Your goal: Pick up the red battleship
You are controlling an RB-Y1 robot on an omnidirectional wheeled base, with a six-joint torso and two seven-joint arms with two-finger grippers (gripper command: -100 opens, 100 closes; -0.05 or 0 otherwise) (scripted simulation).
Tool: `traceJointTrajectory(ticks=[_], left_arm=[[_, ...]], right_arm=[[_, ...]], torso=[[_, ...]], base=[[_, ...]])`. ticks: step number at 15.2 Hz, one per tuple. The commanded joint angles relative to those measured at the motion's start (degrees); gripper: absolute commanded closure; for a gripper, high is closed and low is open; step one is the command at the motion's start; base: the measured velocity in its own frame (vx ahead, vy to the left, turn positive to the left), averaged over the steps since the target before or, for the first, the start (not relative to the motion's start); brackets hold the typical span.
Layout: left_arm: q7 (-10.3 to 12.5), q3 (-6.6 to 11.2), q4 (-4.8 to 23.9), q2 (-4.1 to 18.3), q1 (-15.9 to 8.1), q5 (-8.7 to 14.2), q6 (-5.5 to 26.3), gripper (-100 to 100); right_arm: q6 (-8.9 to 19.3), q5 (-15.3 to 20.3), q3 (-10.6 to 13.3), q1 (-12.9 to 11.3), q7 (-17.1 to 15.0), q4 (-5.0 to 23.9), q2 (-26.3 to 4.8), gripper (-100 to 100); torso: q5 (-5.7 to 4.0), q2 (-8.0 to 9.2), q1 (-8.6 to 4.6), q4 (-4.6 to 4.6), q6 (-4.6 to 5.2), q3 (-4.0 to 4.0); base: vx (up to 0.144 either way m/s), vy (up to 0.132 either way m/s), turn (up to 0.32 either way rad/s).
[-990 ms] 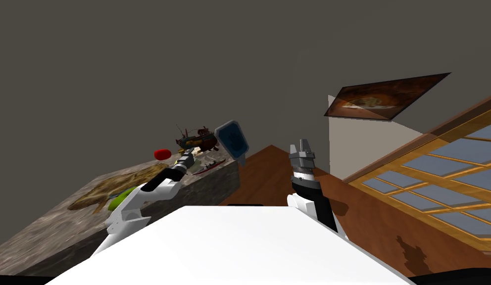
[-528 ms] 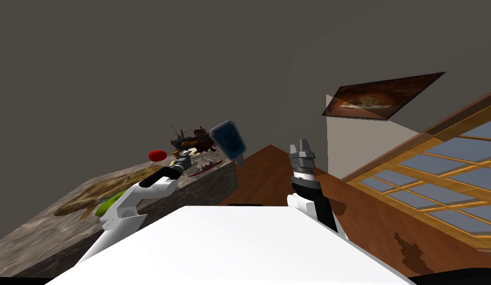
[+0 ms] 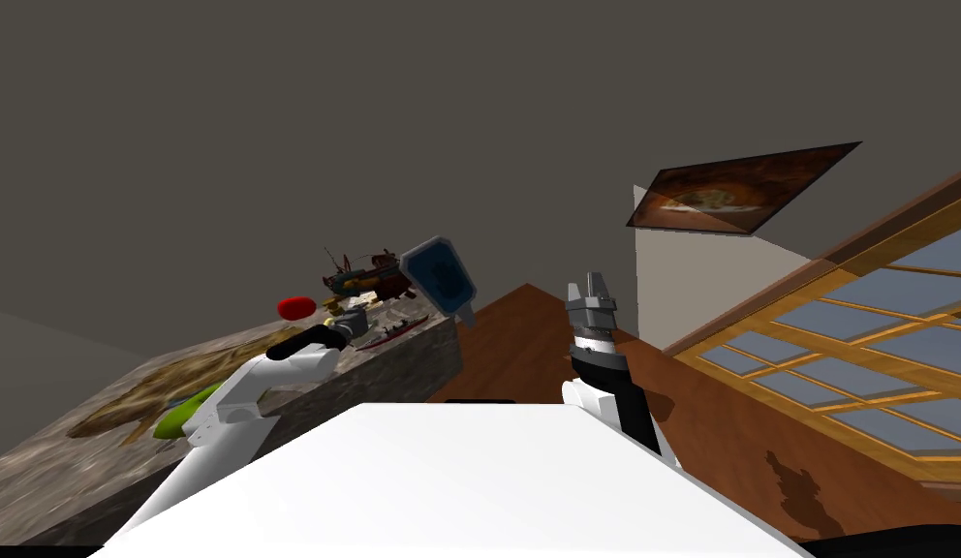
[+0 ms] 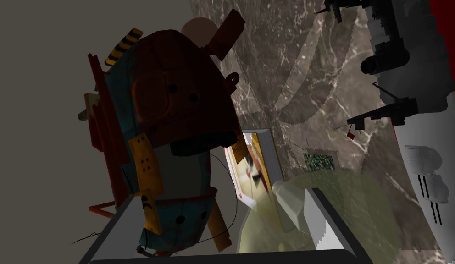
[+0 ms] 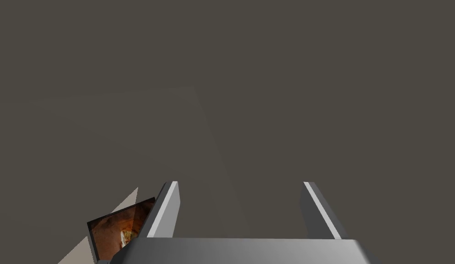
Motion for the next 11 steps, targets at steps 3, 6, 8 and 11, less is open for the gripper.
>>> traceJointTrajectory(ticks=[3, 6, 8, 11], left_arm=[[1.12, 1.44, 1.61, 1.16, -0.73, 1.80, 4.87, -100], [2.05, 2.68, 3.01, 2.07, -1.30, 3.32, 8.43, -100], [2.96, 3.91, 4.40, 2.93, -1.87, 4.82, 10.93, -100], [3.86, 5.13, 5.78, 3.75, -2.43, 6.30, 14.56, -100]], right_arm=[[0.00, 0.00, 0.00, 0.00, 0.00, 0.00, 0.00, 0], [0.00, 0.00, 0.00, 0.00, 0.00, 0.00, 0.00, 0], [0.00, 0.00, 0.00, 0.00, 0.00, 0.00, 0.00, 0], [0.00, 0.00, 0.00, 0.00, 0.00, 0.00, 0.00, 0]], torso=[[0.01, 0.03, 0.03, 0.01, 0.01, 0.02], [0.00, -0.03, 0.00, 0.00, 0.02, -0.01], [0.00, -0.07, 0.00, -0.02, 0.01, -0.04], [0.00, -0.07, 0.00, -0.02, 0.00, -0.04]], base=[[0.020, -0.049, -0.019], [0.039, -0.058, -0.022], [0.042, -0.056, -0.017], [0.046, -0.059, -0.021]])
